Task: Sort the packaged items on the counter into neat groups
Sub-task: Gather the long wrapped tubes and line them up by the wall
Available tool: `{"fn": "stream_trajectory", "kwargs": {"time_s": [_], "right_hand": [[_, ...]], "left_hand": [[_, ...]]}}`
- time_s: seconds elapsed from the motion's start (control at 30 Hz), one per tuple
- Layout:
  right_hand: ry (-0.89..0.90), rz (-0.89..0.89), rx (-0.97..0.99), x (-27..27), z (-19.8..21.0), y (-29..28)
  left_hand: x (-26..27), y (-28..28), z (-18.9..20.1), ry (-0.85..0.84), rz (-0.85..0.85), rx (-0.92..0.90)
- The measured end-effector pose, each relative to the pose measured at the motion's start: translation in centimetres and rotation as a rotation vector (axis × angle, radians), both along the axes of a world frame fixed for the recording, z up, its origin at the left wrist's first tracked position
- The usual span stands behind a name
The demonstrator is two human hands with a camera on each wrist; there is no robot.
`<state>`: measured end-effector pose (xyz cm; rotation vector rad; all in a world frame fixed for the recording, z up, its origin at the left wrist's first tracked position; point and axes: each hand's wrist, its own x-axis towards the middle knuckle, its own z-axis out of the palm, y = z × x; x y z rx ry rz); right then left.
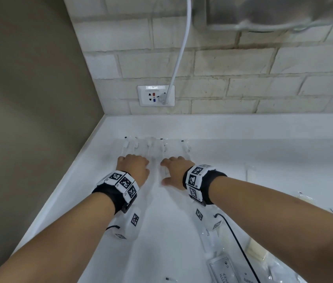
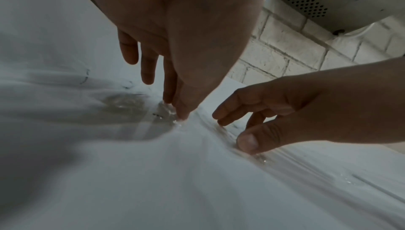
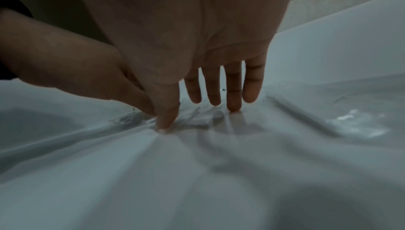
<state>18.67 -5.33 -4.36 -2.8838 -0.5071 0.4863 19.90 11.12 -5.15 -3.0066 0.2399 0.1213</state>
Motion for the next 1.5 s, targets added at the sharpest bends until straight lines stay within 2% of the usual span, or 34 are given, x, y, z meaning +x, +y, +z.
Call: {"fn": "stream_trajectory", "kwargs": {"time_s": [0.3,0.6,0.7,0.8,0.87,1.0,1.07,1.13,1.23,1.5], "right_hand": [[-0.045,-0.03,-0.091,1.0,-0.4,1.1],[-0.02,-0.039,-0.106,0.7,0.1,1.0],[-0.022,-0.05,-0.058,0.4,0.3,0.8],[-0.081,-0.071,0.035,0.0,0.9,0.1],[-0.115,-0.097,0.024,0.0,1.6,-1.0],[0.029,-0.098,-0.191,0.1,2.6,-3.8],[0.11,-0.076,-0.227,-0.3,2.5,-4.7],[0.139,-0.071,-0.205,-0.7,2.2,-5.2],[0.083,-0.103,-0.124,-1.0,1.6,-5.2],[0.085,-0.12,0.021,-0.6,0.7,-3.0]], "left_hand": [[0.8,0.2,-0.8,-0.011,-0.047,-0.071],[0.4,0.0,-0.6,-0.043,0.003,-0.209],[0.2,-0.1,-0.3,-0.072,0.014,-0.273],[-0.1,-0.3,0.0,-0.09,-0.034,-0.325],[-0.4,-0.6,0.2,-0.072,-0.084,-0.33],[-1.2,-1.5,0.1,0.049,-0.139,-0.255],[-1.6,-1.8,-0.2,0.087,-0.142,-0.218],[-1.8,-2.0,-0.5,0.104,-0.136,-0.199],[-2.0,-2.3,-0.6,0.11,-0.13,-0.199],[-2.4,-2.5,-0.2,0.123,-0.111,-0.225]]}}
